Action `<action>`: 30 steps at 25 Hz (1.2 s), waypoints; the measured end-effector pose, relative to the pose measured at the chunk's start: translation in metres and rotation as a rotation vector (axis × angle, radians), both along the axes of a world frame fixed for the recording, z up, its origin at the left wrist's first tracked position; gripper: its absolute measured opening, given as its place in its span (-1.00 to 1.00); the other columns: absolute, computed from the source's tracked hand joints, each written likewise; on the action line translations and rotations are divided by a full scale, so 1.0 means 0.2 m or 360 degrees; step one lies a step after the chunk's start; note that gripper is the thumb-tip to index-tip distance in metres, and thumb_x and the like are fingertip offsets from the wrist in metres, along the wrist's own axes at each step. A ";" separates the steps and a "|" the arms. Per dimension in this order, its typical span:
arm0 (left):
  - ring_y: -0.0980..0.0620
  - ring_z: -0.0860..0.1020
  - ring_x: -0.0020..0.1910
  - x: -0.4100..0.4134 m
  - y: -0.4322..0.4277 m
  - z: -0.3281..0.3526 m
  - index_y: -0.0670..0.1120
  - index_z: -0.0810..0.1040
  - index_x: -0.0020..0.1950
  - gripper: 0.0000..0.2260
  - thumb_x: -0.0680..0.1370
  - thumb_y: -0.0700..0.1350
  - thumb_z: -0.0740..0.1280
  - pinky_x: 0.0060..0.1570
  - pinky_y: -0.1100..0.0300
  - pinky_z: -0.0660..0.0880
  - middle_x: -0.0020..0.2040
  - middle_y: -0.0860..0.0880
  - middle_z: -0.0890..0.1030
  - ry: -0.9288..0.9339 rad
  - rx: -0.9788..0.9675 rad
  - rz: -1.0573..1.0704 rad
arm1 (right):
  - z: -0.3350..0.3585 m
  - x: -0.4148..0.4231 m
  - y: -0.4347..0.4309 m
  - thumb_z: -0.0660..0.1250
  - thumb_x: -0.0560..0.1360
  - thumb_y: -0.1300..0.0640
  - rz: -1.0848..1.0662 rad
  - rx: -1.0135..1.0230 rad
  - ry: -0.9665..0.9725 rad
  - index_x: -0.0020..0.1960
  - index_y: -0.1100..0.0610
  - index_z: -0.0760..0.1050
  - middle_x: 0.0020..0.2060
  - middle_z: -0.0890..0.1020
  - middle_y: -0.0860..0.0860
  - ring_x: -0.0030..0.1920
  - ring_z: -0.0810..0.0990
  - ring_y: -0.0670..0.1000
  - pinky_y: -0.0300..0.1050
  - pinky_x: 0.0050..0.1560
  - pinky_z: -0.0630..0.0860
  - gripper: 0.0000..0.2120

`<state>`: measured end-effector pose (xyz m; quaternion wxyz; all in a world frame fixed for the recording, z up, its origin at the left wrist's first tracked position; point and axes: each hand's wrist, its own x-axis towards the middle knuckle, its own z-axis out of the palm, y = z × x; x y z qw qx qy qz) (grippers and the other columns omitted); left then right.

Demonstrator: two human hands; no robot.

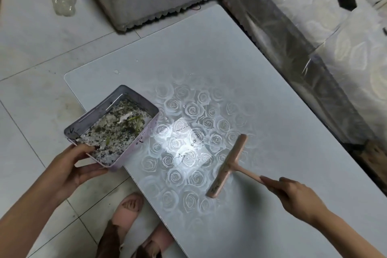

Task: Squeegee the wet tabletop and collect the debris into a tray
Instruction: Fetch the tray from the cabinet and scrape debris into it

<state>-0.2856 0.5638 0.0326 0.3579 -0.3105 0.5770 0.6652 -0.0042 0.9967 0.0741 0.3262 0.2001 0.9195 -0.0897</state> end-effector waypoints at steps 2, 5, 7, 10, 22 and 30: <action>-0.18 0.67 -0.35 0.00 -0.02 0.00 -0.12 0.52 -0.08 -0.91 0.55 -0.23 0.22 -0.41 0.02 0.62 -0.08 -0.10 0.58 0.0004 -0.0008 -0.0004 | 0.02 0.09 -0.09 0.12 0.60 -0.09 -0.0191 -0.0118 0.0040 0.40 -0.29 0.27 -0.19 0.49 -0.10 -0.10 0.54 -0.07 -0.18 -0.11 0.46 -0.62; -0.17 0.66 -0.38 0.00 -0.06 0.01 -0.13 0.52 -0.10 -0.89 0.56 -0.23 0.21 -0.42 0.03 0.62 -0.09 -0.10 0.58 0.0002 -0.0020 0.0002 | 0.05 0.25 -0.28 0.36 0.49 0.11 -0.0439 -0.0407 0.0215 0.40 -0.20 0.31 -0.14 0.56 -0.16 -0.10 0.56 -0.17 -0.32 -0.05 0.45 -0.46; -0.16 0.66 -0.37 0.00 -0.07 0.00 -0.11 0.52 -0.08 -0.88 0.56 -0.23 0.20 -0.42 0.03 0.62 -0.07 -0.10 0.57 -0.0007 -0.0025 -0.0017 | 0.06 0.34 -0.40 0.42 0.42 0.23 -0.0629 -0.0603 0.0344 0.33 -0.25 0.39 -0.10 0.62 -0.21 -0.08 0.60 -0.21 -0.43 -0.07 0.45 -0.40; -0.15 0.67 -0.36 -0.01 -0.07 0.02 -0.09 0.53 0.00 -0.87 0.57 -0.22 0.20 -0.41 0.03 0.62 -0.03 -0.10 0.57 -0.0029 -0.0018 -0.0042 | 0.03 0.38 -0.54 0.41 0.45 0.27 -0.0605 -0.0617 0.0412 0.25 -0.33 0.45 -0.17 0.59 -0.16 -0.21 0.60 -0.17 -0.40 -0.17 0.47 -0.42; -0.17 0.68 -0.30 -0.12 -0.11 0.01 -0.09 0.49 0.20 -0.77 0.56 -0.23 0.22 -0.39 0.04 0.62 0.00 -0.09 0.59 0.0000 0.0016 -0.0102 | 0.09 -0.11 -0.49 0.22 0.56 0.01 -0.0339 -0.0582 0.0373 0.41 -0.11 0.33 -0.03 0.64 -0.16 -0.09 0.58 -0.12 -0.17 -0.05 0.52 -0.58; -0.14 0.68 -0.30 -0.19 -0.14 0.00 -0.10 0.47 0.24 -0.74 0.57 -0.24 0.20 -0.36 0.01 0.63 0.04 -0.11 0.57 0.0033 0.0035 -0.0039 | -0.10 -0.65 -0.65 0.14 0.60 0.02 0.0124 -0.0631 0.0300 0.48 -0.06 0.24 0.00 0.60 0.05 0.01 0.55 0.09 -0.03 0.01 0.46 -0.56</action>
